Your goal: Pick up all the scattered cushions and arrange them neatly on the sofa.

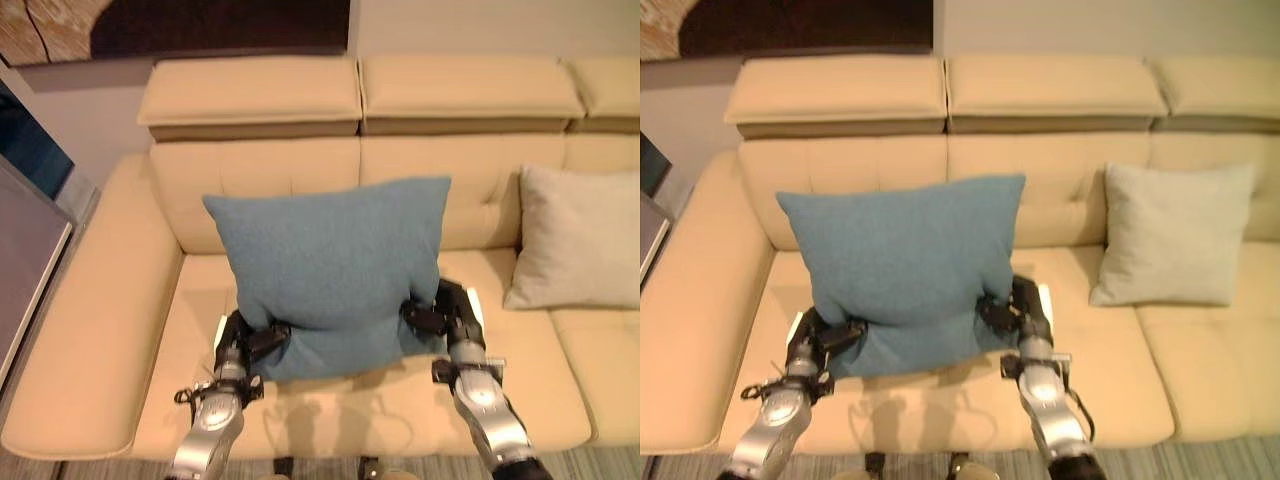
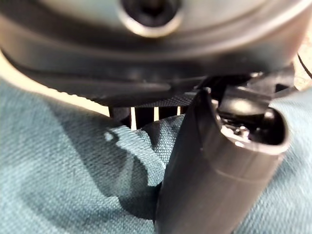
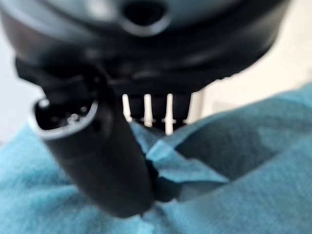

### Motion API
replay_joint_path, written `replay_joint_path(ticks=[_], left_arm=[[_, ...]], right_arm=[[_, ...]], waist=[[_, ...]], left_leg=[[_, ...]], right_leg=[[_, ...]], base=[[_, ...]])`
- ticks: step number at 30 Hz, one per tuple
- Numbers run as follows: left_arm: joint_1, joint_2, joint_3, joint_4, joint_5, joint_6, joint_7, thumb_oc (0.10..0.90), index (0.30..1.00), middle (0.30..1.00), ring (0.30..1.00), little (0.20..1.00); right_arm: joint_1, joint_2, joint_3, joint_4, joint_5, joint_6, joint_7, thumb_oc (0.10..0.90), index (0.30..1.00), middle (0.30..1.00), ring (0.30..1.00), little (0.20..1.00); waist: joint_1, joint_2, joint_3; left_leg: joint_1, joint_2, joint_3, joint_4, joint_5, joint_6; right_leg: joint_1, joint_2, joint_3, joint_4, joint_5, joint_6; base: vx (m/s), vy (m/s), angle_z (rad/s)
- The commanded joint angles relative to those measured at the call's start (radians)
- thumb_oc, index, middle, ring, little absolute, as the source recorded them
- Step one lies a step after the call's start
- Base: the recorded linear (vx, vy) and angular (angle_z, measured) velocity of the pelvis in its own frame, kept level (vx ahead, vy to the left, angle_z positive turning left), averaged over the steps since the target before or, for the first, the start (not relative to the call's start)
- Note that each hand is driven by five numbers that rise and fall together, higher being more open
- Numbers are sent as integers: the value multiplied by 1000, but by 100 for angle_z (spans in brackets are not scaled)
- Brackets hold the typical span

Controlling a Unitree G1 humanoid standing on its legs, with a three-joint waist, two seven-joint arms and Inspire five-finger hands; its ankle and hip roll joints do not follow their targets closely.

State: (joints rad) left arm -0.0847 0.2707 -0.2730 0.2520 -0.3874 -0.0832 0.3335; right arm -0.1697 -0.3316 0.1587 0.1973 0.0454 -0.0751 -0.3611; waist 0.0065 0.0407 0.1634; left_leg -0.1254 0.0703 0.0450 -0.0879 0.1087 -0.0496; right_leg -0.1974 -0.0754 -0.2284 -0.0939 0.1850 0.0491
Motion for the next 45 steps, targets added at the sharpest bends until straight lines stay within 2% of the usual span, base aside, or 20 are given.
replay_joint_path(ticks=[1,3,8,14,21,24,25,26,27,28,37,45], left_arm=[[-249,6,-52,-87,83,-197,71,400,300,300,300,300],[-484,42,-97,36,88,-225,129,400,300,300,300,300],[-901,136,-164,274,121,-250,203,400,300,300,300,300],[-1050,141,-192,371,137,-252,244,400,300,300,300,300],[-1210,138,-225,562,103,-237,256,400,300,300,300,300],[-1231,145,-223,605,96,-228,261,400,300,300,300,300],[-1230,145,-218,617,88,-227,260,530,495,495,495,495],[-1222,143,-211,622,80,-227,261,703,754,754,754,754],[-1222,143,-211,622,80,-227,261,744,815,815,815,815],[-1208,141,-207,622,77,-223,259,800,900,900,900,900],[-1139,144,-195,627,89,-204,239,800,900,900,900,900],[-976,209,-121,563,105,-190,205,800,900,900,900,900]], right_arm=[[-201,24,63,-76,-111,-145,-128,400,300,300,300,300],[-422,8,117,42,-127,-133,-200,400,300,300,300,300],[-775,-41,149,229,-152,-130,-314,400,300,300,300,300],[-911,-85,181,321,-174,-119,-359,400,300,300,300,300],[-1100,-151,255,502,-128,-96,-375,400,300,300,300,300],[-1128,-156,271,550,-98,-95,-367,400,300,300,300,300],[-1127,-154,276,565,-83,-92,-356,552,528,528,528,528],[-1127,-152,280,578,-71,-87,-348,770,855,855,855,855],[-1128,-151,280,579,-71,-87,-347,800,900,900,900,900],[-1114,-138,274,598,-40,-87,-332,800,900,900,900,900],[-1048,-112,265,651,8,-92,-281,800,900,900,900,900],[-919,-181,208,617,16,-77,-225,800,900,900,900,900]], waist=[[-24,-39,0],[-26,-30,5],[-42,-25,-66],[-43,-24,-80],[-36,-43,-91],[-33,-48,-88],[-34,-49,-85],[-34,-50,-84],[-35,-49,-85],[-34,-51,-84],[-32,-55,-95],[-28,-64,-105]], left_leg=[[-5,-45,7,1,-112,7],[-137,-52,6,1,-72,-8],[-350,-74,-5,1,-27,-33],[-405,-77,-10,1,-18,-42],[-482,-77,-17,1,-5,-48],[-504,-76,-20,1,1,-50],[-510,-76,-23,1,4,-51],[-514,-77,-25,1,4,-51],[-515,-77,-25,1,4,-51],[-522,-76,-28,1,7,-52],[-537,-80,-36,1,11,-56],[-520,-75,-36,1,10,-62]], right_leg=[[46,-19,43,7,-163,116],[-81,-18,62,7,-121,120],[-287,-29,68,7,-75,131],[-349,-36,68,7,-63,137],[-433,-37,71,7,-49,147],[-455,-38,71,7,-45,150],[-462,-37,72,7,-44,149],[-468,-36,72,7,-43,149],[-468,-36,72,7,-43,149],[-475,-36,70,7,-43,148],[-489,-36,64,7,-40,148],[-473,-39,54,7,-41,147]], base=[[-375,34,17],[-307,42,16],[-66,19,-2],[18,6,1],[17,-12,-2],[18,-27,8],[7,-16,5],[0,0,0],[0,0,0],[0,0,0],[-3,-3,1],[-8,-14,0]])
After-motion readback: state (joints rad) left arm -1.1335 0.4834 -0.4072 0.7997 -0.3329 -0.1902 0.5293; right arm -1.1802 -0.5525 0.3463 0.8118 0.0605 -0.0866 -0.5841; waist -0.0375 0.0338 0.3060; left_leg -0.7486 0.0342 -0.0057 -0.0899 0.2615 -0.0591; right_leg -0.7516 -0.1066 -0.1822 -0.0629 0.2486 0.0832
